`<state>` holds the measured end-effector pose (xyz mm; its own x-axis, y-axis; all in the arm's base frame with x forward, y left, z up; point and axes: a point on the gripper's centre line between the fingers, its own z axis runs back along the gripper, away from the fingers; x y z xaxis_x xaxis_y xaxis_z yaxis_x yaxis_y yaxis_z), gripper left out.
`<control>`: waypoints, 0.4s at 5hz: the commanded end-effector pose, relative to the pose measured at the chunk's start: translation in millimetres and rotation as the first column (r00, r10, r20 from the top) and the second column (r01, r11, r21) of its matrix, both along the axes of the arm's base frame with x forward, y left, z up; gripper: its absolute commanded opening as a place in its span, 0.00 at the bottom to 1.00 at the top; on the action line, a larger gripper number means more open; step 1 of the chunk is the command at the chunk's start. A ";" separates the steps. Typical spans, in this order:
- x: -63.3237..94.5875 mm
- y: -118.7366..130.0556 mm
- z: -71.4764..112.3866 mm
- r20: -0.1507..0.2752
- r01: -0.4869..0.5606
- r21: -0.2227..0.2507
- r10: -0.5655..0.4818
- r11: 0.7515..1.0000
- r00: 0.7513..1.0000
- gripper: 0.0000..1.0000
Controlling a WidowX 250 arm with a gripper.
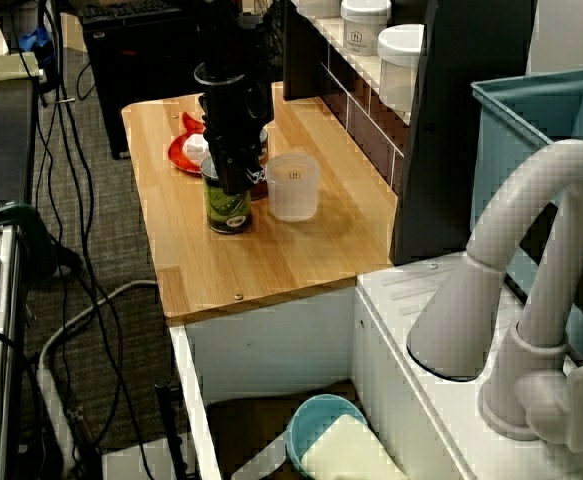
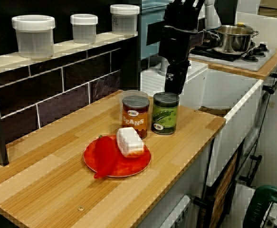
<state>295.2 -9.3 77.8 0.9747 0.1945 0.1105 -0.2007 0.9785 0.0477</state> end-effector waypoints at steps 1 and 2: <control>-3.5 14.0 14.6 0.058 -0.015 0.011 0.014 1.000 0.998 0.00; -4.4 14.2 18.0 0.055 -0.016 0.000 0.016 1.000 0.998 0.00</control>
